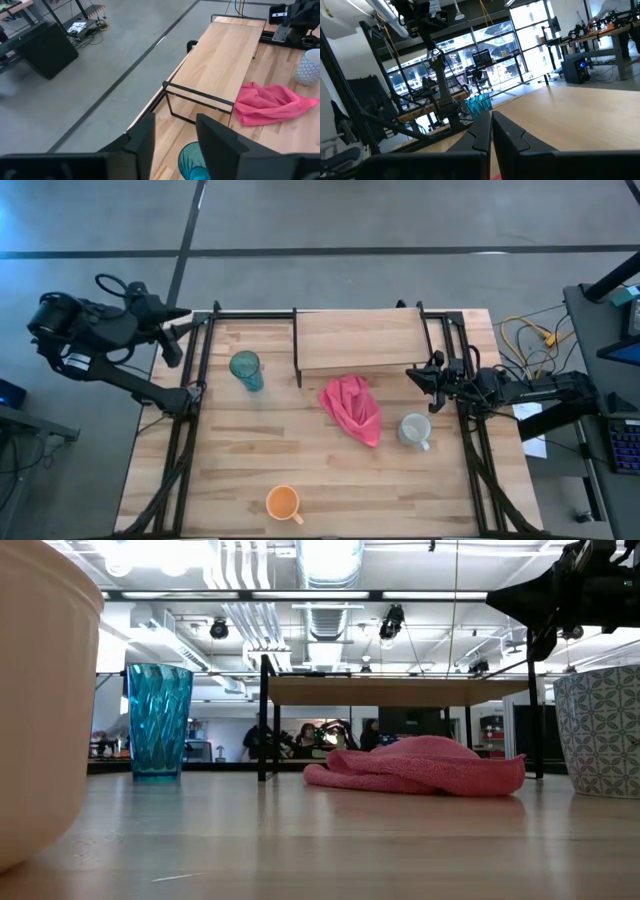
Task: Stack small to large cups/mugs on shelf
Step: Put the blue cup on the shelf
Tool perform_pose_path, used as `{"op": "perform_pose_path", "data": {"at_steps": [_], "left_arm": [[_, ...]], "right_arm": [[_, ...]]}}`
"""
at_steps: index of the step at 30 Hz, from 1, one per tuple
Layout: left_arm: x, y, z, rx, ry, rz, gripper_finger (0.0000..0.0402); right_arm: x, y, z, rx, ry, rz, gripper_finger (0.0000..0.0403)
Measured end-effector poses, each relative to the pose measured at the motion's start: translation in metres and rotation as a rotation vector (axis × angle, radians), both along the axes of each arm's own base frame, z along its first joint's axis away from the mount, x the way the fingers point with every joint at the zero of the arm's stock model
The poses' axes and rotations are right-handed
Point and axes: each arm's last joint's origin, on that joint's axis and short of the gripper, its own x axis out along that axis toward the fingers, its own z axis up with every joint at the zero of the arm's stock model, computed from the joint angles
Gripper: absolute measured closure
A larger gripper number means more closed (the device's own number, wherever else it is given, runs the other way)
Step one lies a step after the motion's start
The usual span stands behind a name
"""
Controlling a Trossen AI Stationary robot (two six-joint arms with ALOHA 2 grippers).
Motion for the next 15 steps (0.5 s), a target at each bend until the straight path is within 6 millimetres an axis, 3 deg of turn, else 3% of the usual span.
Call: {"op": "perform_pose_path", "data": {"at_steps": [8, 15], "left_arm": [[0.03, -0.008, -0.008, -0.112, 0.052, -0.029, 0.0249], [0.072, -0.018, -0.035, -0.143, 0.224, -0.063, 0.0249]], "right_arm": [[0.0, 0.0, -0.001, -0.002, 0.006, 0.0, 0.0394], [0.0, 0.0, -0.001, 0.002, 0.008, 0.001, 0.0394]]}}
